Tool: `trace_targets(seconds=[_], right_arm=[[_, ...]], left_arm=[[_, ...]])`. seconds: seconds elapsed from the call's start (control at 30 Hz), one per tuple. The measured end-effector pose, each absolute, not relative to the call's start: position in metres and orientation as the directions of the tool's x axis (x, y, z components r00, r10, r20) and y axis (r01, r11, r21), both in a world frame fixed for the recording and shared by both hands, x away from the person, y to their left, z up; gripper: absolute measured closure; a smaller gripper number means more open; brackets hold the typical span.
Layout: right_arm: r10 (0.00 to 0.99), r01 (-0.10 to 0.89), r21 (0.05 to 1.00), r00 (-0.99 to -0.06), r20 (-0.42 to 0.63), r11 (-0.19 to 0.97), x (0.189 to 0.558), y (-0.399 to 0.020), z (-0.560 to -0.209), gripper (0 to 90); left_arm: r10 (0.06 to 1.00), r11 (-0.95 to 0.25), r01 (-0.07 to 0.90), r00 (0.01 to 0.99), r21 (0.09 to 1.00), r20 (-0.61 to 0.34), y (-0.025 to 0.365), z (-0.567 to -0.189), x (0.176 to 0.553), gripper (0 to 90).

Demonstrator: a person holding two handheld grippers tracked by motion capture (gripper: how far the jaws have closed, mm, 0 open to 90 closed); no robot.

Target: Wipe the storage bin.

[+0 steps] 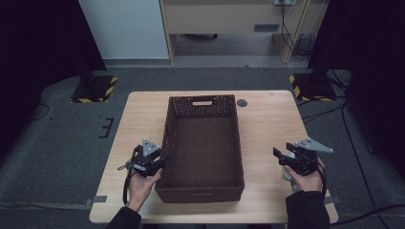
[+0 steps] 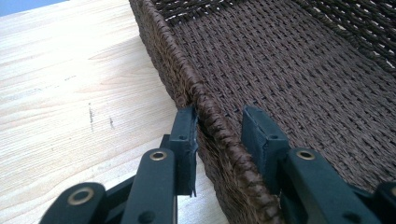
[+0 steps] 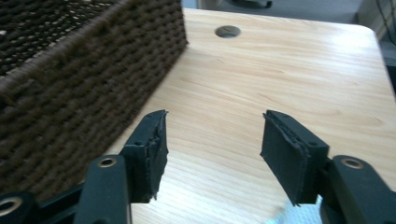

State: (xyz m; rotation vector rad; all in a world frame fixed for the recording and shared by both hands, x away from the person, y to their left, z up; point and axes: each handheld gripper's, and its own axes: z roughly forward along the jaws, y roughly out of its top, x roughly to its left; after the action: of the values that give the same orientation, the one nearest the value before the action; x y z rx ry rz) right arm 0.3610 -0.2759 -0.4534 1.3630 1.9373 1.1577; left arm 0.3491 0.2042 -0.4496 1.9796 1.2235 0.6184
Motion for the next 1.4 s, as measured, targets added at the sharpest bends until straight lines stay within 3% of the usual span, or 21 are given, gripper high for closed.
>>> trace_targets(seconds=[0.7, 0.97, 1.07, 1.27, 1.4], right_arm=[[0.976, 0.598, 0.796, -0.214, 0.051, 0.089, 0.33, -0.334, -0.494, 39.5], [0.972, 0.667, 0.737, -0.228, 0.064, 0.108, 0.342, -0.338, -0.512, 41.0], [0.968, 0.679, 0.726, -0.239, 0.082, 0.106, 0.344, -0.34, -0.515, 47.2], [0.948, 0.708, 0.693, -0.296, 0.12, 0.134, 0.346, -0.336, -0.515, 79.4], [0.938, 0.707, 0.691, -0.324, 0.125, 0.153, 0.347, -0.328, -0.51, 83.4]], left_arm=[[0.898, -0.293, 0.559, 0.439, 0.776, 0.024, 0.205, -0.45, 0.35, 65.2], [0.897, -0.286, 0.563, 0.442, 0.775, 0.009, 0.206, -0.45, 0.351, 64.5], [0.897, -0.282, 0.564, 0.443, 0.776, 0.005, 0.206, -0.45, 0.351, 64.3], [0.894, -0.285, 0.564, 0.448, 0.775, 0.003, 0.206, -0.45, 0.352, 64.1], [0.893, -0.282, 0.565, 0.449, 0.775, -0.003, 0.207, -0.45, 0.352, 63.9]])
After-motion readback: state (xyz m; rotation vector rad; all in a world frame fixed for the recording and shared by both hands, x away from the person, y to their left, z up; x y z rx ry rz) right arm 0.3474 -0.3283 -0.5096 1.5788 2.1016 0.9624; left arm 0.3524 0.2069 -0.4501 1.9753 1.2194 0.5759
